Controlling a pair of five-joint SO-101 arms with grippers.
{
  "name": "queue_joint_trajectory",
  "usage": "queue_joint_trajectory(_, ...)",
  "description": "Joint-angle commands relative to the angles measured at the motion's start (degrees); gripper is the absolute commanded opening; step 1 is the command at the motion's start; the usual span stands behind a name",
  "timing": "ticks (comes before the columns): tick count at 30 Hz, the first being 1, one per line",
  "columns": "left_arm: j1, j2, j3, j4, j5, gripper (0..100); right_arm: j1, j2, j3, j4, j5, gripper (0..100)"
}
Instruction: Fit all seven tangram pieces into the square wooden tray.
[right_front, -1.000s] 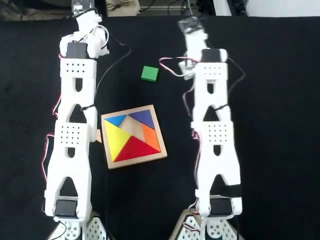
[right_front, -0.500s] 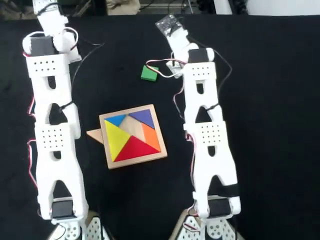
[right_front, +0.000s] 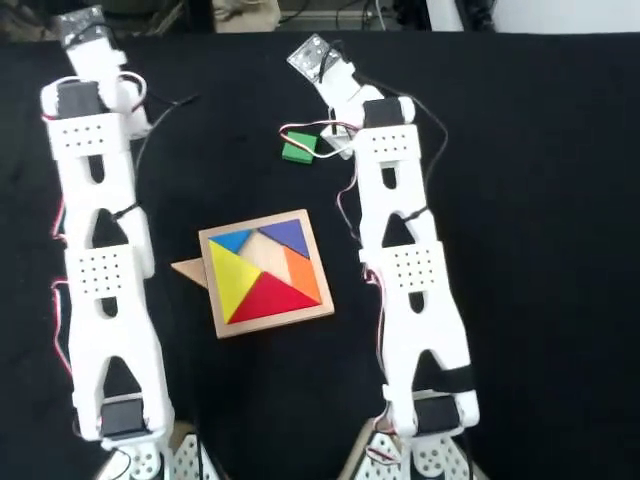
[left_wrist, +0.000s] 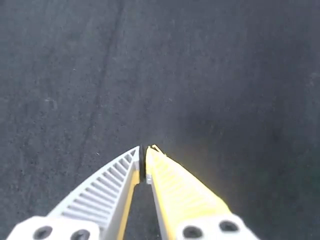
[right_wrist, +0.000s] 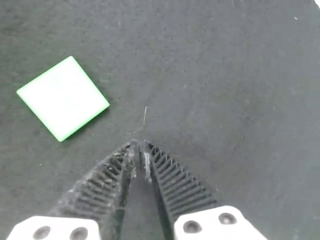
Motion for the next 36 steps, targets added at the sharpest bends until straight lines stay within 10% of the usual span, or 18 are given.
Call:
queue_joint_trajectory(1,0.9,-1.0,-2.3,-1.3,0.2,3,0.7,-4.1,-1.7,-0.8,1.3,1.1)
queue_joint_trajectory(22,7.8,-0.8,-2.2,-1.6,0.2,3,4.5,-0.7,-8.0,0.3,1.5,1.1)
queue_joint_trajectory(36,7.2,3.7,-2.2,-5.3,0.2,3,5.2,6.8,-8.2,-14.8,-11.5,1.1)
